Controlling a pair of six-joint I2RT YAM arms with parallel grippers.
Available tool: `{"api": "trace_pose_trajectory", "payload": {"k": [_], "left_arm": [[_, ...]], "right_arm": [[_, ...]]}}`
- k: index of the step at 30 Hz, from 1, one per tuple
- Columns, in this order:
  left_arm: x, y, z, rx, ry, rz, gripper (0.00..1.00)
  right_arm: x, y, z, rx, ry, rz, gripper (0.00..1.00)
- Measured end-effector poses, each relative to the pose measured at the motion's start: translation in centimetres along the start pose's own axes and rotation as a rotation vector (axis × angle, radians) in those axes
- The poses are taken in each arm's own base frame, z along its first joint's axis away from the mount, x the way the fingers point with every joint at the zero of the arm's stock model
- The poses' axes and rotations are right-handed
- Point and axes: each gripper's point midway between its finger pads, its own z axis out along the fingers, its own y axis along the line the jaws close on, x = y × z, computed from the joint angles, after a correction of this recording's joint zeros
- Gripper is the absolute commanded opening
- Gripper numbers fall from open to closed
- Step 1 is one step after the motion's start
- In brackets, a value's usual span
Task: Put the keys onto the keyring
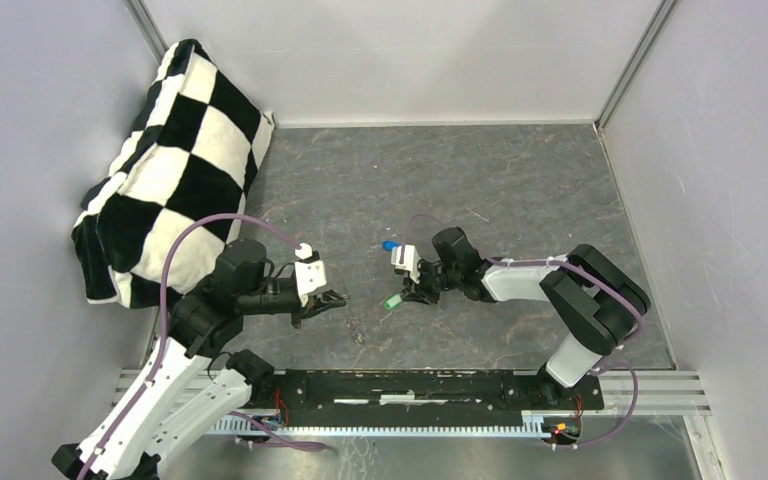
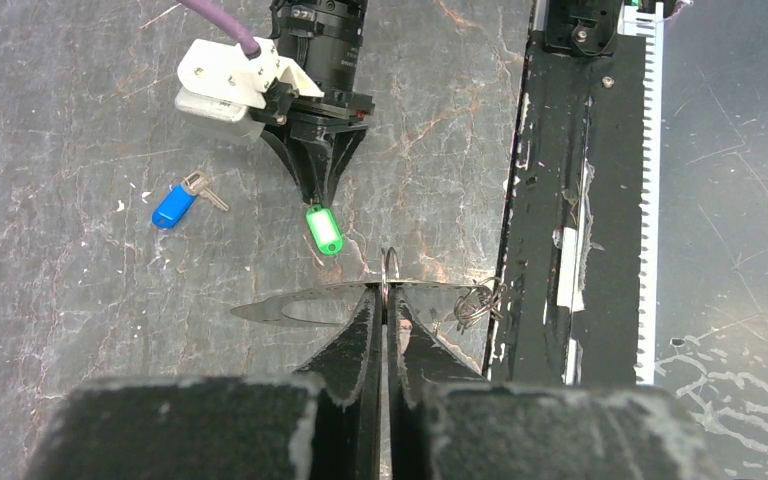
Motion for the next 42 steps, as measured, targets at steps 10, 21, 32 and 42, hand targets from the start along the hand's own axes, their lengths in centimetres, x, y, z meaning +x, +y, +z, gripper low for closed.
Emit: {"api": "trace_pose_trajectory", "payload": {"k": [10, 21, 32, 42], "left_arm": [[-0.2, 0.0, -0.1, -0.002, -0.003, -0.009, 0.02], [-0.3, 0.0, -0.1, -0.002, -0.005, -0.011, 0.02], [-0.7, 0.1, 0.0, -0.012, -0.022, -0.023, 0.02], [-0.4, 1.9, 0.6, -0.088, -0.012, -0.074, 0.02]], "right_arm": [[-0.2, -0.4, 0.2, -0.002, 0.007, 0.010, 0.01], [-0.7, -0.4, -0.2, 0.008, -0.008, 0.039, 0.00], [-6.0, 0.9, -3.5, 0.064, -0.145, 0.044, 0.00], [-12.2, 5.6, -5.0, 0.029, -0.190, 0.106, 0.00]]}}
